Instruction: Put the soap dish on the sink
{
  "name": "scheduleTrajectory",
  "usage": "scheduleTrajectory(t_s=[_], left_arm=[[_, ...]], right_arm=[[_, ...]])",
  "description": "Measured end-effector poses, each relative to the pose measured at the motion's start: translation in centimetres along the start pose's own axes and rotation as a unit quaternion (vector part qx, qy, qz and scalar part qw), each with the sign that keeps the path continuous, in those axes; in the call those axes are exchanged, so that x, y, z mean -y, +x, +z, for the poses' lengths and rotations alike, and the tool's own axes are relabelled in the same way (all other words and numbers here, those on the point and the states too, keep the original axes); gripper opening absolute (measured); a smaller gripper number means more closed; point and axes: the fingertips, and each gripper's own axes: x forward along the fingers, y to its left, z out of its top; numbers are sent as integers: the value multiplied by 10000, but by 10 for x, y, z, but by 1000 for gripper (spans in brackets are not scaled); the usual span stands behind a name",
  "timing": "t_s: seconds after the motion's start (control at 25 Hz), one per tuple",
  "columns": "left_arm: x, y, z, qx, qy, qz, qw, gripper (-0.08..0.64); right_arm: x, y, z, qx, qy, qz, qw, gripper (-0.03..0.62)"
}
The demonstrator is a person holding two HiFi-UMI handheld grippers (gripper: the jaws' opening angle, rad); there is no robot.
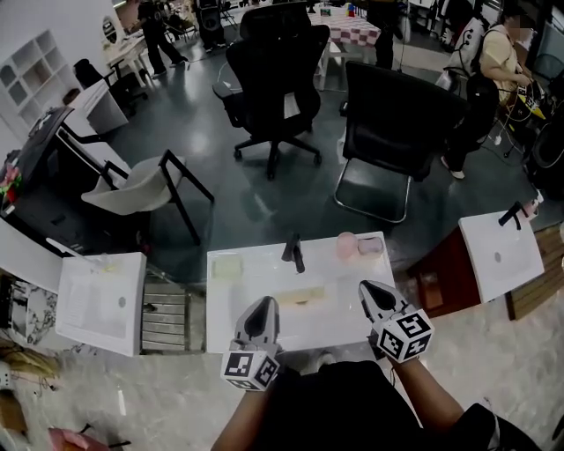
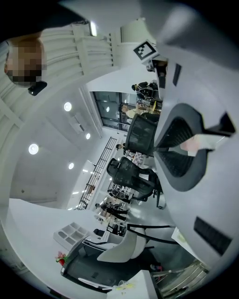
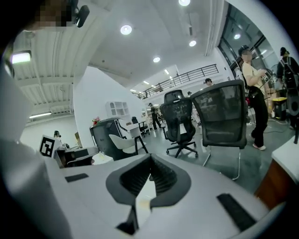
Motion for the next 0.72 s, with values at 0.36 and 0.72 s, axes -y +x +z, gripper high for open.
scheduleTrajectory(t_s=[0.36, 0.72], left_arm=[[32, 10, -1, -11, 287, 3, 9996, 25], [46, 7, -8, -86, 391, 39, 9992, 25]], right_arm=[[20, -32, 20, 337, -437, -118, 9984, 0], [19, -40, 14, 333, -580, -82, 9977, -2]])
